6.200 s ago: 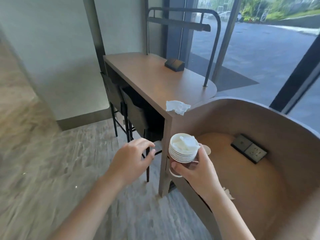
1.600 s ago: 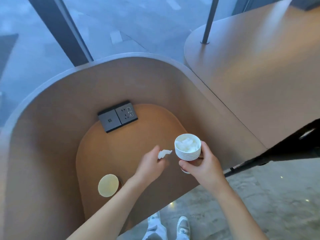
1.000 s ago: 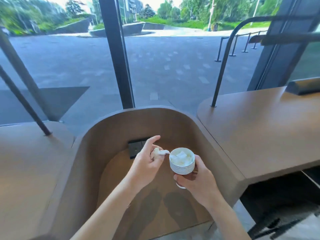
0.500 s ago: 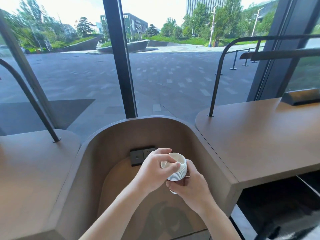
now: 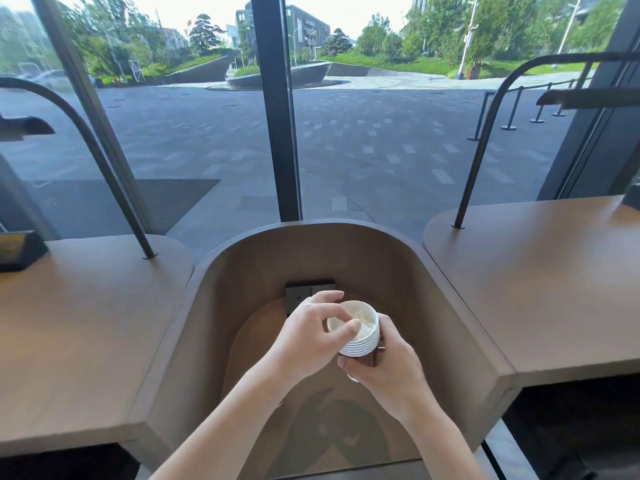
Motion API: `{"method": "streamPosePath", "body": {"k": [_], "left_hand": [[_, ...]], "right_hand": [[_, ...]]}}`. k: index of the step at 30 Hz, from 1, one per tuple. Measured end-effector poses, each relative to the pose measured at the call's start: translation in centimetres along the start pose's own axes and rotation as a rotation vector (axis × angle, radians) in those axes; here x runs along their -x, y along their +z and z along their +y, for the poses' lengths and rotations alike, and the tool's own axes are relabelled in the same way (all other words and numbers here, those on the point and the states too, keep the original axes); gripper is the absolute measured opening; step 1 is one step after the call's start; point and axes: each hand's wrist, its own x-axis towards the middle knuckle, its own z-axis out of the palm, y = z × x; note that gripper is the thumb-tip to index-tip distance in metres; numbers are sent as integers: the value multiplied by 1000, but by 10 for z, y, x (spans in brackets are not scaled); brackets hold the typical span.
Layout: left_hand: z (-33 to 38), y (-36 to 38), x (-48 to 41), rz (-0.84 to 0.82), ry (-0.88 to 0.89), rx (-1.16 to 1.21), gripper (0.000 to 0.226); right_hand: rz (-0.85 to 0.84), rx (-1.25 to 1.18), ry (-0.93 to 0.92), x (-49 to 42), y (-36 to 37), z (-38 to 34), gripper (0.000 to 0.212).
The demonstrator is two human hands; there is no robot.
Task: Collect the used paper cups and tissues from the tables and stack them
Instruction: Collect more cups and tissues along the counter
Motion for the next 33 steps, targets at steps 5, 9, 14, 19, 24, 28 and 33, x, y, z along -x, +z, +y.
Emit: {"method": "streamPosePath", "body": {"k": [5, 9, 14, 19, 24, 28, 33], "left_hand": [[-9, -13, 5, -83, -72, 12, 26], [-21, -24, 7, -2, -77, 194, 31], [-50, -42, 2, 280, -57, 262, 27], [-90, -66, 0, 336, -141, 46, 22], [-134, -68, 16, 299, -256, -104, 13], [-161, -64, 32, 282, -329, -144, 11], [-194, -55, 43, 245, -416, -131, 11]], "right_hand": [[-40, 34, -25, -7, 17, -4, 63], [-69, -4, -12, -17, 30, 1, 68], [-94, -22, -15, -30, 45, 1, 65], [-129, -36, -8, -45, 59, 0, 63], [-158, -30, -22, -62, 78, -3, 54], [-190, -21, -17, -75, 97, -2, 53], [-257, -46, 56, -89, 123, 12, 52]]}}
